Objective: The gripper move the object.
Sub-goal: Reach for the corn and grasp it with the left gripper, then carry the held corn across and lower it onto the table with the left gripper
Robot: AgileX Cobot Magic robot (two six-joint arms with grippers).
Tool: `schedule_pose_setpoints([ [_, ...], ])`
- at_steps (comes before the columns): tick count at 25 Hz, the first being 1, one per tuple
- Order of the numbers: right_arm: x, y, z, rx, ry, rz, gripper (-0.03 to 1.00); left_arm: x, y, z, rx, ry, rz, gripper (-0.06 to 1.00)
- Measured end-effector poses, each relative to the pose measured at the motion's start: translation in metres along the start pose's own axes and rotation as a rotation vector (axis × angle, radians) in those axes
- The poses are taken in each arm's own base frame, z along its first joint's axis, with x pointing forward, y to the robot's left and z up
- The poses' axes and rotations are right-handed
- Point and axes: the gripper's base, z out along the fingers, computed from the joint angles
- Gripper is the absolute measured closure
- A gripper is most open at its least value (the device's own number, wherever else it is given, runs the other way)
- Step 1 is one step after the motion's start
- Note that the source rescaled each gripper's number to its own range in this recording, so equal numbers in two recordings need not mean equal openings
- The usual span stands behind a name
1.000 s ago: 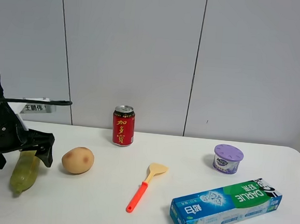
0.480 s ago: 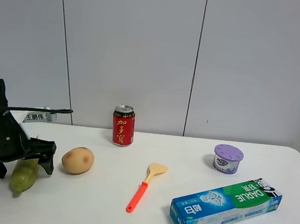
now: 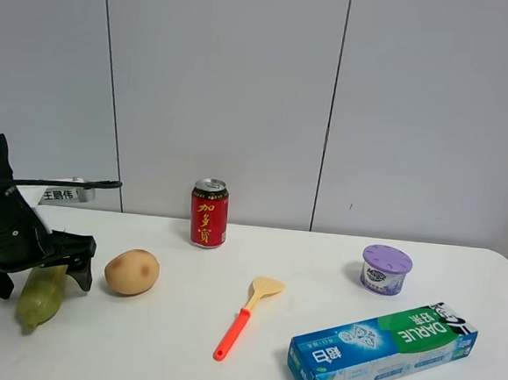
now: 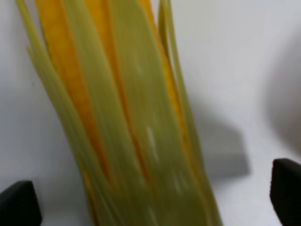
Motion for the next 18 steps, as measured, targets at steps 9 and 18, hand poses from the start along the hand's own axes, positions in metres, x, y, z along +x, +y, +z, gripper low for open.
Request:
schedule_pose_setpoints([
  [9, 0.0000, 0.0000, 0.0000, 0.000, 0.000, 0.000, -0.03, -0.0023, 0.0009, 0.0029, 0.000, -0.015, 0.006, -0.05],
  [18, 0.0000, 0.0000, 0.0000, 0.000, 0.000, 0.000, -0.03, -0.0039, 0.0014, -0.0066, -0.007, -0.007, 0.021, 0.91],
])
